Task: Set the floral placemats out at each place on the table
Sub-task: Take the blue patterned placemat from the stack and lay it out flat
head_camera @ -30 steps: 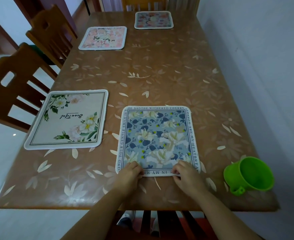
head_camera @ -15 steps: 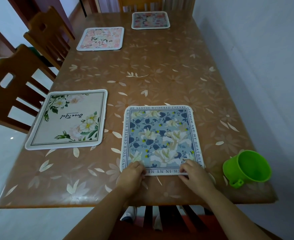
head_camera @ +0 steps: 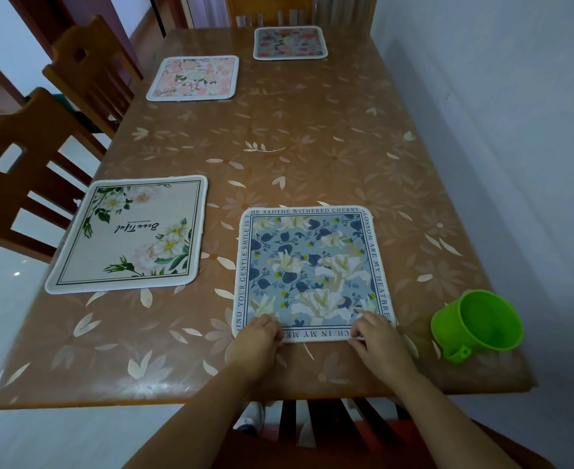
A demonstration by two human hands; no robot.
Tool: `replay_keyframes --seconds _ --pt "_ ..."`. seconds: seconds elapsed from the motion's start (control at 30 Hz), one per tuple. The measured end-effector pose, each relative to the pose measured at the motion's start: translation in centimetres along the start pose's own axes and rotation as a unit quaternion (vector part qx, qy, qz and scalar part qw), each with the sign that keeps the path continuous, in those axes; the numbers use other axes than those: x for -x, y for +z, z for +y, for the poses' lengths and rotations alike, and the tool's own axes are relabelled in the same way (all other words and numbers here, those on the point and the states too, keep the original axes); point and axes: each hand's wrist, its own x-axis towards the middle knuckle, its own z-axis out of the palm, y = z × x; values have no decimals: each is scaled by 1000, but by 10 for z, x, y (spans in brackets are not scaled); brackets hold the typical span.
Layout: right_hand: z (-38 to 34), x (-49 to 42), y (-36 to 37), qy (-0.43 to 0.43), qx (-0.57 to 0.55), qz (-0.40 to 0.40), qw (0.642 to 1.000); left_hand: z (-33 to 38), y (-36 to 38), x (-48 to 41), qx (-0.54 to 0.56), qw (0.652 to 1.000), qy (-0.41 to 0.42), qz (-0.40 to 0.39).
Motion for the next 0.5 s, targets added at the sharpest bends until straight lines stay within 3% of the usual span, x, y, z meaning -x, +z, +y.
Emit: replay_keyframes --seconds 0.5 --pt "-1 2 -1 -2 -20 7 1000 1 -3 1 5 1000 -1 -4"
